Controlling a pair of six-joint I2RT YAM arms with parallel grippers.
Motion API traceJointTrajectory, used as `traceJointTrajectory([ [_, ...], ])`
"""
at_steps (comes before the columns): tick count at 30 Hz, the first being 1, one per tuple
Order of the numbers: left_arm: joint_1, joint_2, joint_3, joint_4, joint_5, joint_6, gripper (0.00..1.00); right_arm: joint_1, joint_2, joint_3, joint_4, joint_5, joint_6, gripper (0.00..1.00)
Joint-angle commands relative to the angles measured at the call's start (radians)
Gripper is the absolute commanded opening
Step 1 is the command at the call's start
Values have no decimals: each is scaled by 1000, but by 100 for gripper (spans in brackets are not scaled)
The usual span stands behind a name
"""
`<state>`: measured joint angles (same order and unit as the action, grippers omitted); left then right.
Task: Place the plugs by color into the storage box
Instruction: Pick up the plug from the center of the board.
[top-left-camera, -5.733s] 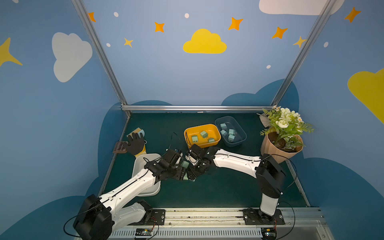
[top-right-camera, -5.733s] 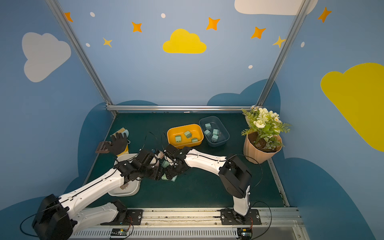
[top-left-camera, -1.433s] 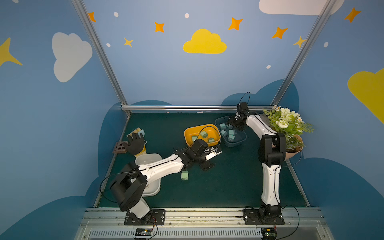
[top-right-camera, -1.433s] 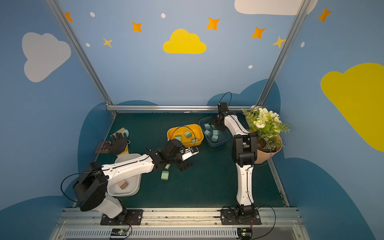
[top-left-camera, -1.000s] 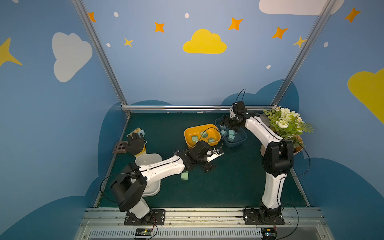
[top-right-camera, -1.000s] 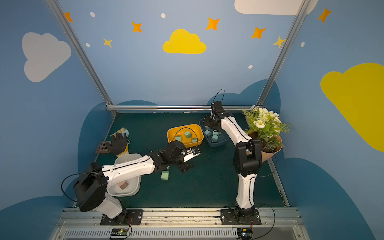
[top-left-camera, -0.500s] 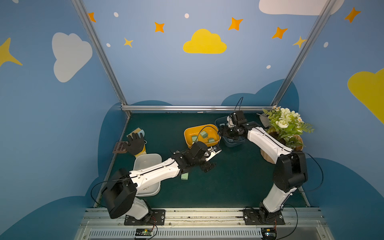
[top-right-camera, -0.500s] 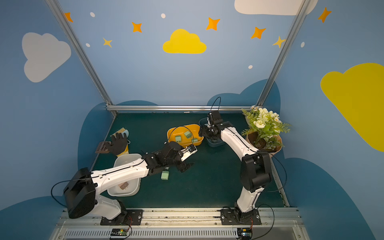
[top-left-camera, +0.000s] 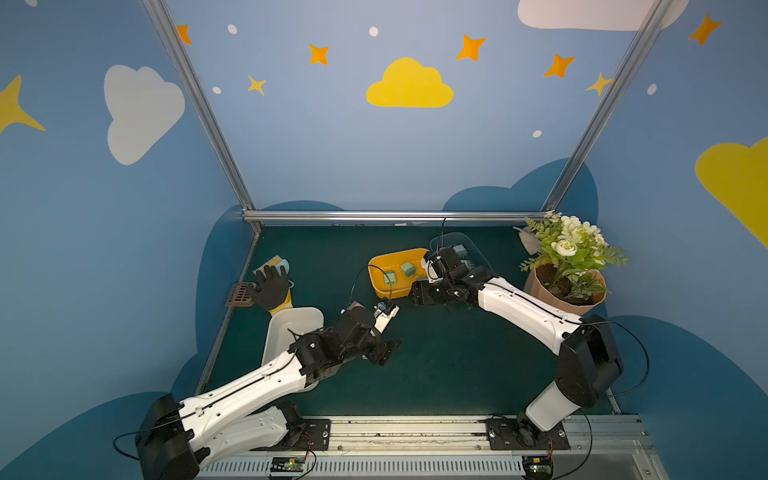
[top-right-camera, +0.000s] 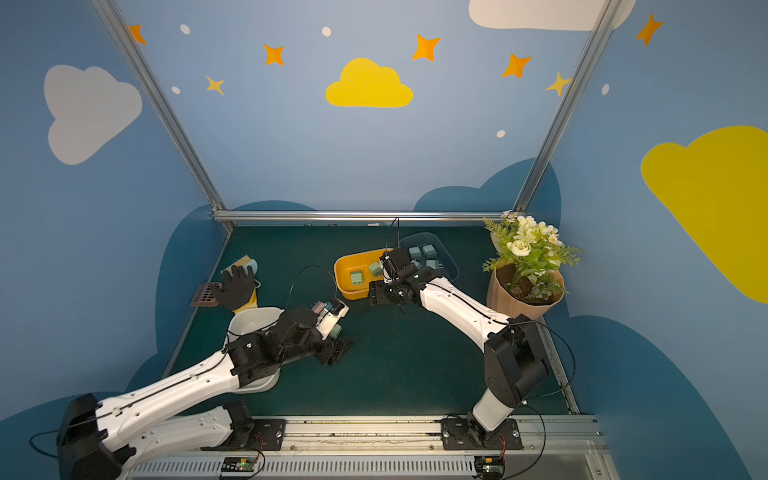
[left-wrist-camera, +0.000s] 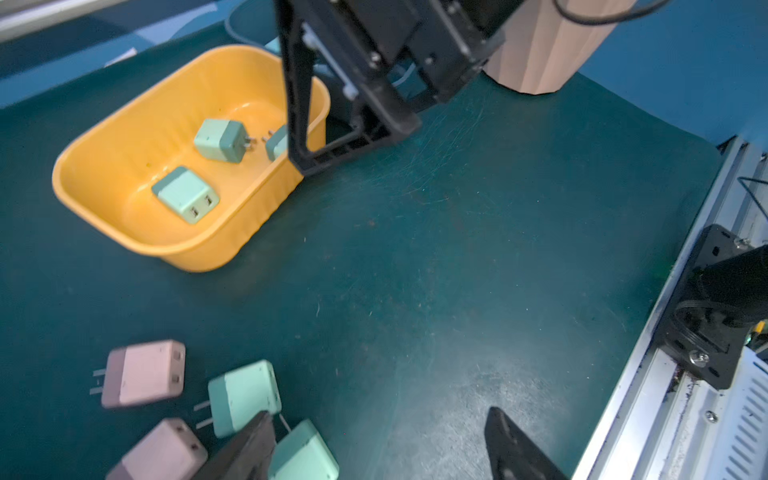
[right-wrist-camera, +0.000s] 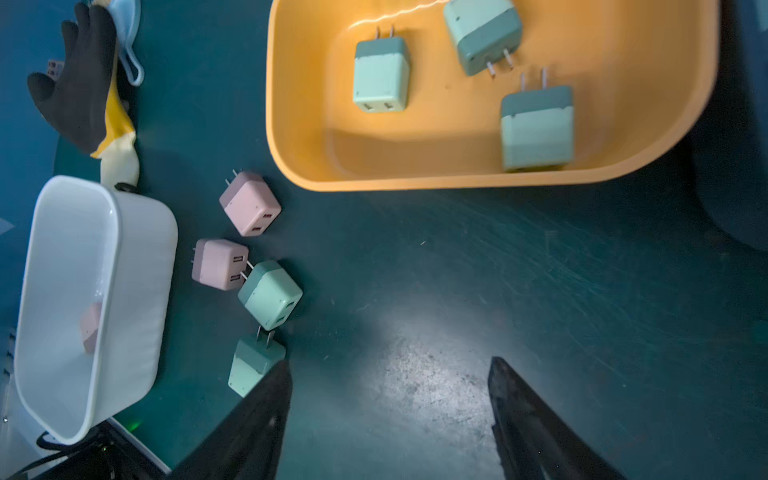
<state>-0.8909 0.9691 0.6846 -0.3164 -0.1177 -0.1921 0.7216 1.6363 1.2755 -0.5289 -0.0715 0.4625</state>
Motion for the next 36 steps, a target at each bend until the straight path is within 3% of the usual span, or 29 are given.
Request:
traceJointTrajectory([
  [1, -2, -58, -58, -106, -34, -167, 79, 51, -42, -15, 6, 30, -19, 75],
  [7, 1, -105, -95, -170, -78, -255, 78, 117, -31, -24, -9, 5, -64, 75],
  [13, 3, -56, -69, -208, -100, -297, 78, 135, -33, -66, 43, -51, -85, 75],
  [18, 32, 14, -10, -263, -37, -323, 79, 137, -26, -72, 76, -92, -173, 76],
  [24, 124, 62, 36, -382, 25, -391, 79, 139, 14, -56, 78, -153, -246, 79],
  [30, 202, -8, -32, -387, 32, -423, 80, 147, 70, -65, 172, -249, -297, 80],
  [36, 327, -44, -90, -342, 109, -401, 79, 163, 179, 26, 161, -204, -358, 80],
])
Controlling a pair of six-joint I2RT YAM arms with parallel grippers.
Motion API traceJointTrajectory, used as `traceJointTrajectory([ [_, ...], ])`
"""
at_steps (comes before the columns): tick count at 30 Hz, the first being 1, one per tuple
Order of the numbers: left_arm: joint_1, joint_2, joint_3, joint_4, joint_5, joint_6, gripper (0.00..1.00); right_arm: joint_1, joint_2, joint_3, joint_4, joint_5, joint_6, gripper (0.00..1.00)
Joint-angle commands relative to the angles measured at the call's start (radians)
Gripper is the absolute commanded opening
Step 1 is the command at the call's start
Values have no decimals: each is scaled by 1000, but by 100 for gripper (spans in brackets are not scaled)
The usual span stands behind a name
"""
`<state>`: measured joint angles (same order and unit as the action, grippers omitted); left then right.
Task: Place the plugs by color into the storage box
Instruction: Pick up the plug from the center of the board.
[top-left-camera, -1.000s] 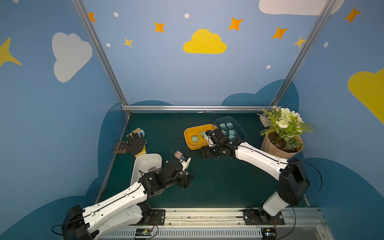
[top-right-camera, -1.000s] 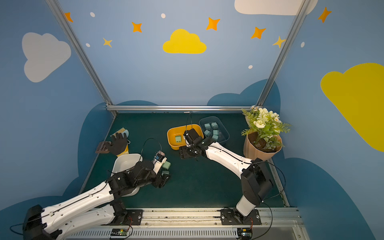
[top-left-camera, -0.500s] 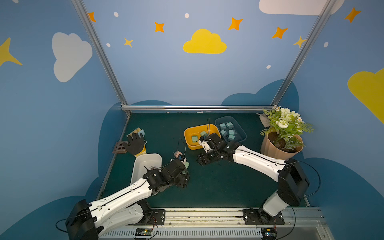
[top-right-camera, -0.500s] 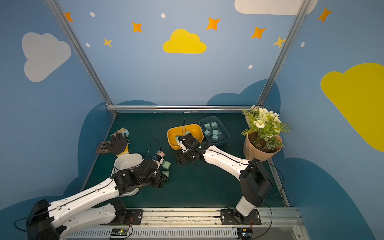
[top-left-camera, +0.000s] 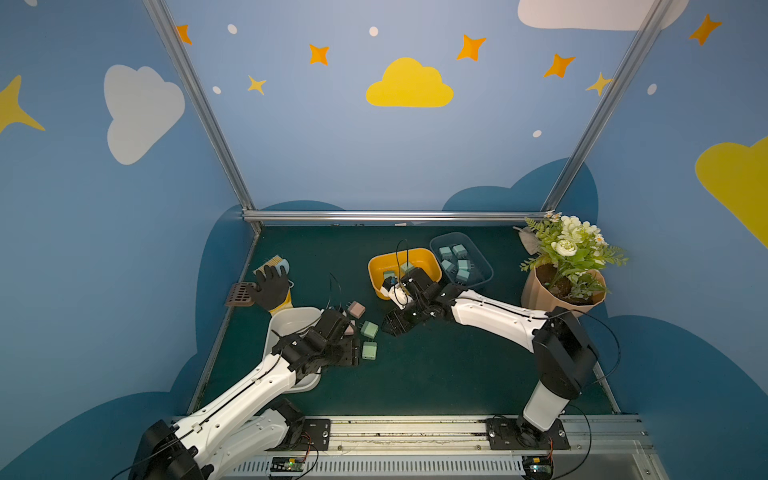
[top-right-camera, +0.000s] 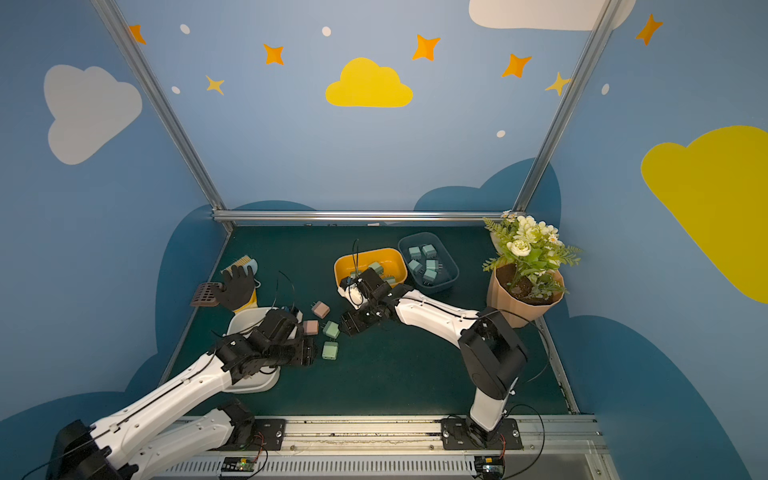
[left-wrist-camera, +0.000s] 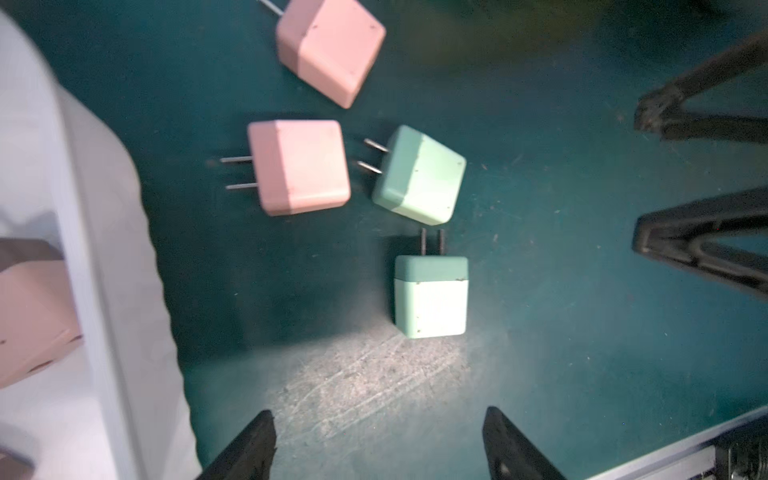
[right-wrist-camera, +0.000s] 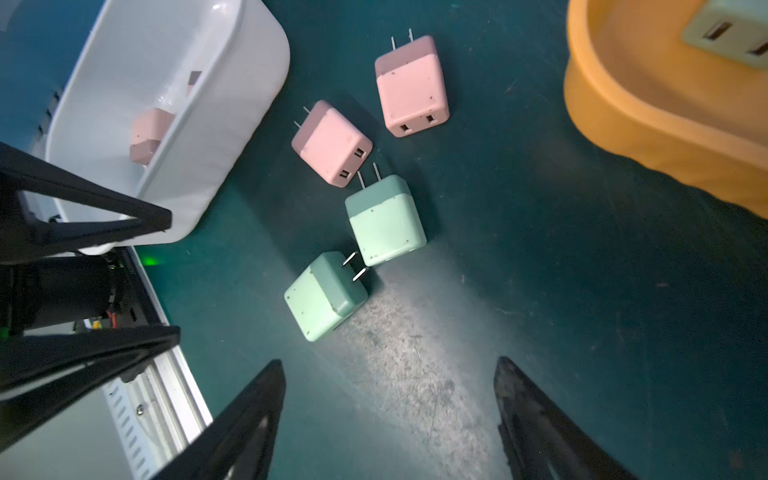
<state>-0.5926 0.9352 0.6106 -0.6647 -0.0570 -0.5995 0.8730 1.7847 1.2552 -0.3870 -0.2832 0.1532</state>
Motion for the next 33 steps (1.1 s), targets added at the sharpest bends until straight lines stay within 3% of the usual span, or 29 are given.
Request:
traceJointTrajectory([
  [1, 40, -10, -20, 11, 51, 20, 79, 15, 43, 59, 19, 18, -57, 80],
  [11, 109, 72, 26, 68, 78, 196, 79, 37, 192, 131, 103, 29, -77, 81],
  [17, 111, 24, 17, 99, 75, 239, 81, 50, 283, 209, 96, 34, -57, 80],
  [23, 109, 7, 21, 75, 66, 242, 81, 56, 396, 330, -9, 61, -70, 71],
  [33, 89, -43, 11, 71, 42, 226, 82, 60, 362, 307, -25, 152, -141, 52],
])
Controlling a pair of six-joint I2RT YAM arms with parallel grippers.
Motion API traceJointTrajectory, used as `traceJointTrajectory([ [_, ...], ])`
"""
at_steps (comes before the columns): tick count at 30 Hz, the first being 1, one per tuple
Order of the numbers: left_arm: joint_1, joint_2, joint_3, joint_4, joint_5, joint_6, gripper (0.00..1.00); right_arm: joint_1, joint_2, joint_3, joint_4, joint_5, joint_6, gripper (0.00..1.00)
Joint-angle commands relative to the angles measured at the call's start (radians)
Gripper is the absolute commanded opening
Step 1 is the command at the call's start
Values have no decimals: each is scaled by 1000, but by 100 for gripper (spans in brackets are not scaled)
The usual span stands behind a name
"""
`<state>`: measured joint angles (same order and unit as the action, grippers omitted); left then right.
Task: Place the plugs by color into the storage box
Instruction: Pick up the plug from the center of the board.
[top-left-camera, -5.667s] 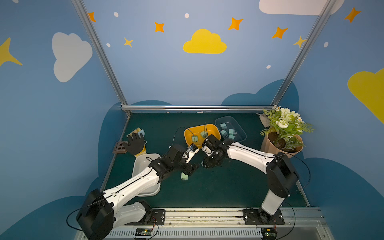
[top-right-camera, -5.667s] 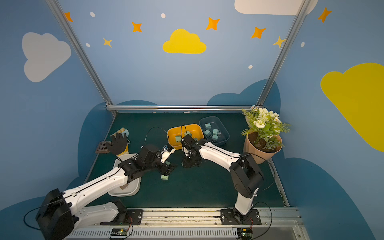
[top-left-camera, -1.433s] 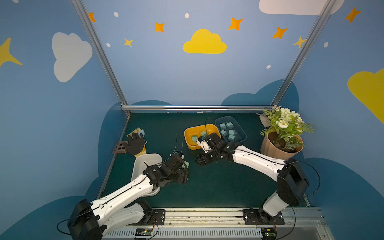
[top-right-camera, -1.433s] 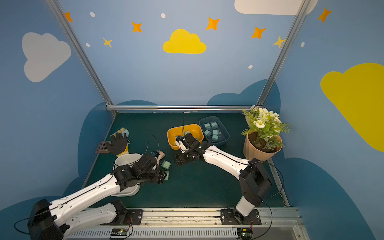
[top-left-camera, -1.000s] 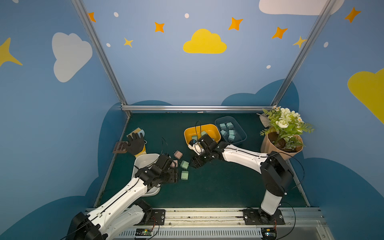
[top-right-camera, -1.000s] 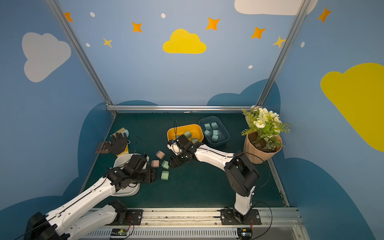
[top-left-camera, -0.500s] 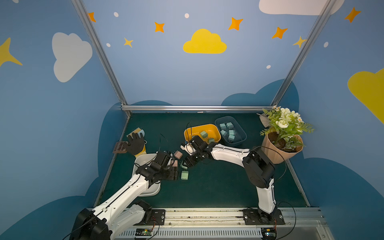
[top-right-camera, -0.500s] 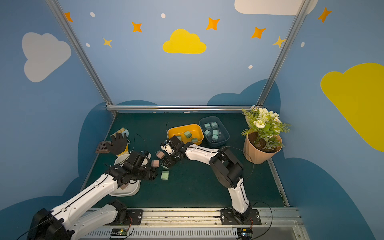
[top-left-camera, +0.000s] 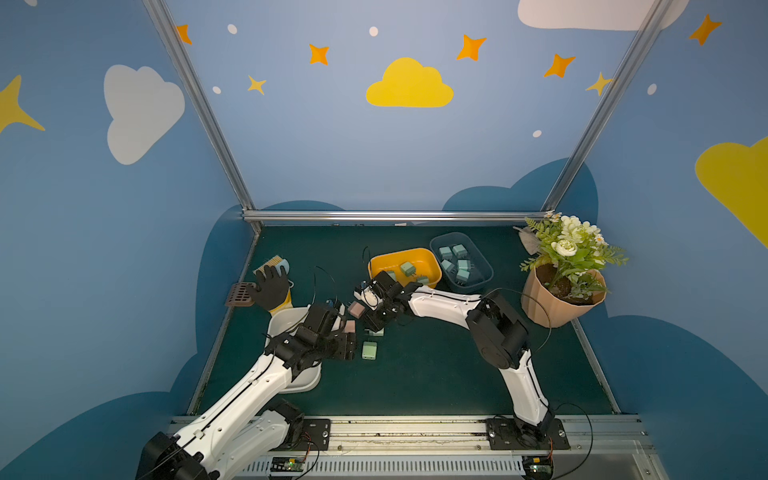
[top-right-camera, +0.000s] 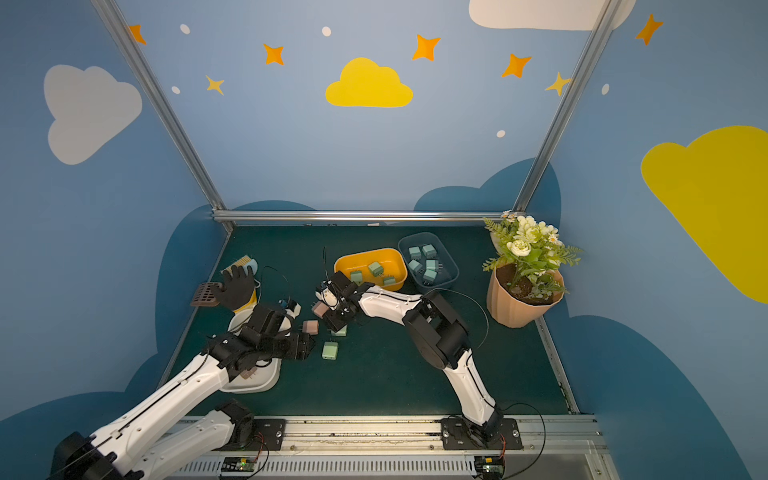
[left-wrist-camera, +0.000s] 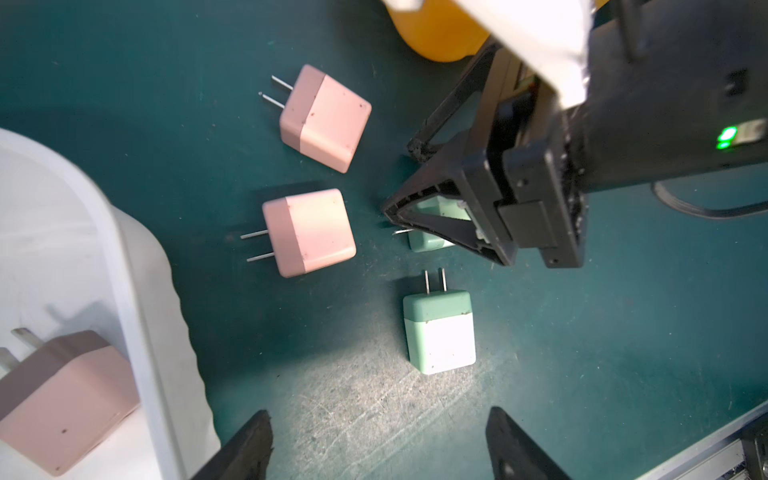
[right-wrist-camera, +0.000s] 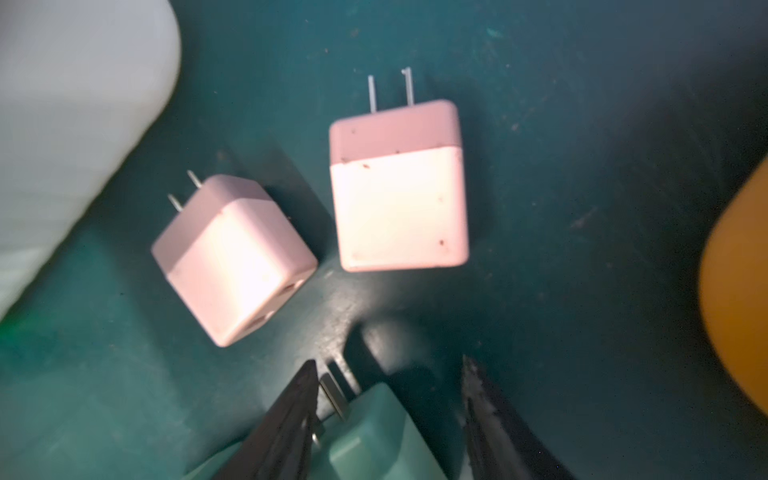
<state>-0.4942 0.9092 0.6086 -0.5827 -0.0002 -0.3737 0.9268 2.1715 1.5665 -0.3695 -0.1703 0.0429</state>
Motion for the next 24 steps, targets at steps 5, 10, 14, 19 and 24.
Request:
traceJointTrajectory([
  [5, -27, -21, 14, -23, -45, -3, 82, 5, -38, -1, -60, 21, -9, 48],
  [10, -41, -13, 15, -29, -65, -3, 83, 6, -57, -12, -72, 9, 0, 65],
  [14, -49, -5, 16, -31, -73, -7, 83, 6, -78, -27, -95, -31, -54, 75],
  [19, -56, -1, 13, -27, -89, -18, 83, 7, -96, -77, -99, -33, -127, 75],
  [24, -69, 2, 1, -25, -93, -41, 83, 12, -92, -99, -116, -37, -159, 75],
])
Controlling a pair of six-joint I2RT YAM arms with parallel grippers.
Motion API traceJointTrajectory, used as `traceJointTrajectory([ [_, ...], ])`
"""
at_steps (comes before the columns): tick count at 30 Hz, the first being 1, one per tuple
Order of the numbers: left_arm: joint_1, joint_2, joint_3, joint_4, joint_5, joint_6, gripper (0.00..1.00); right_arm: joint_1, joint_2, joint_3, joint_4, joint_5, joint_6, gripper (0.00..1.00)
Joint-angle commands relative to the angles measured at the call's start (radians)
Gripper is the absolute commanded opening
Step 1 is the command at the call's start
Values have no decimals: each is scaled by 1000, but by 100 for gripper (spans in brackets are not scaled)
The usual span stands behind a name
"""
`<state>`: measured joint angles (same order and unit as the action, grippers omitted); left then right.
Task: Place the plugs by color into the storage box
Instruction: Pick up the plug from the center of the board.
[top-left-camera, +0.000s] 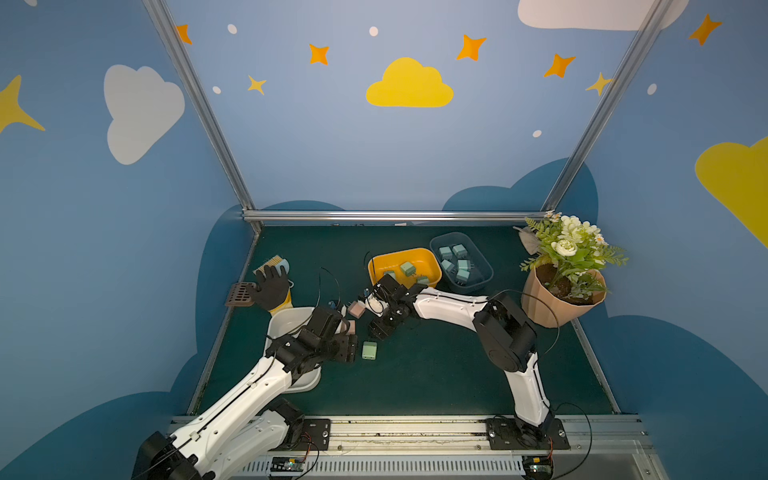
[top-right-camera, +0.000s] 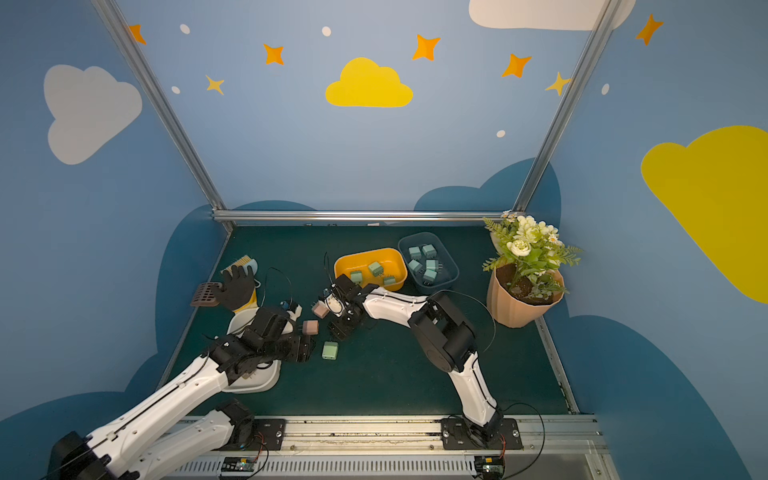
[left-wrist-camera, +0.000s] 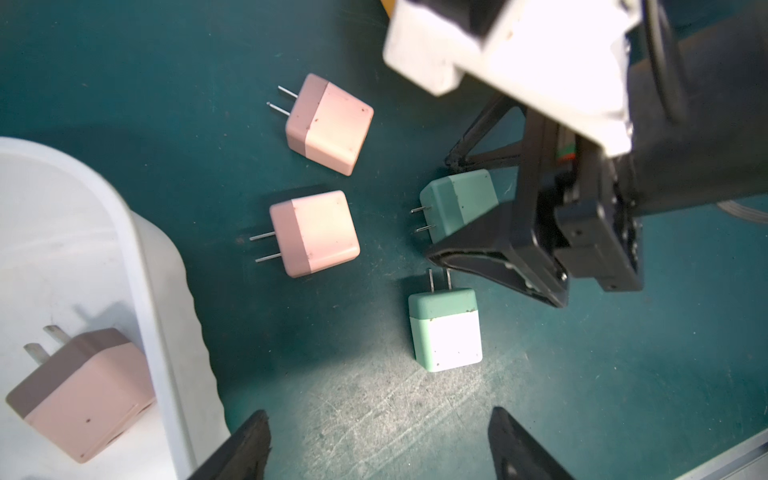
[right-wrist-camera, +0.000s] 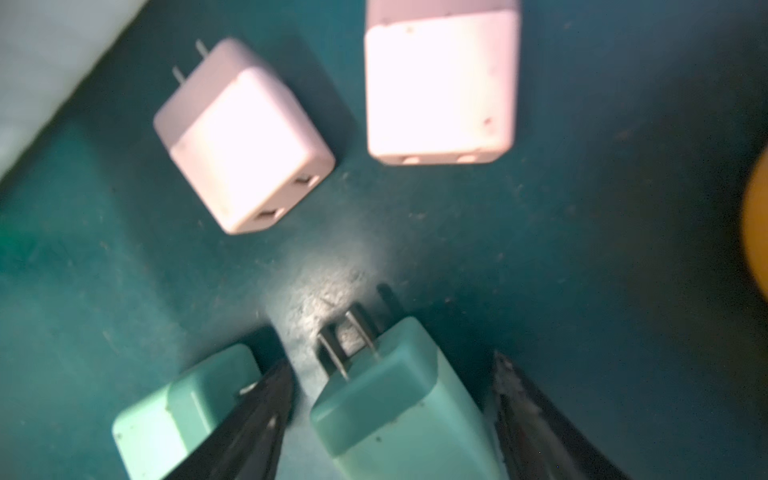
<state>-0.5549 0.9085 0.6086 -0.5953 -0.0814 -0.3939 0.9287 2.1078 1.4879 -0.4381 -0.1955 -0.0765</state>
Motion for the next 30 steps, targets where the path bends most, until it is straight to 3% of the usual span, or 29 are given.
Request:
traceJointTrajectory([
  [1, -11, 3, -2, -11, -13, -27, 83, 11, -29, -23, -45, -9, -42, 74],
  [7, -29, 2, -9, -16, -19, -39, 83, 28, -40, -15, -42, 44, -54, 57],
  [14, -40, -3, -7, -24, -41, -35, 83, 32, -63, -29, -49, 91, -65, 46],
  [21, -54, 0, -9, -16, -56, -27, 83, -10, -161, -80, -22, -3, -4, 32],
  [26, -32, -6, 3, 22, -47, 4, 83, -78, -260, -106, 1, -68, 18, 29],
  [30, 0, 11, 26, 116, -32, 58, 83, -126, -292, -78, -24, -47, 9, 29],
])
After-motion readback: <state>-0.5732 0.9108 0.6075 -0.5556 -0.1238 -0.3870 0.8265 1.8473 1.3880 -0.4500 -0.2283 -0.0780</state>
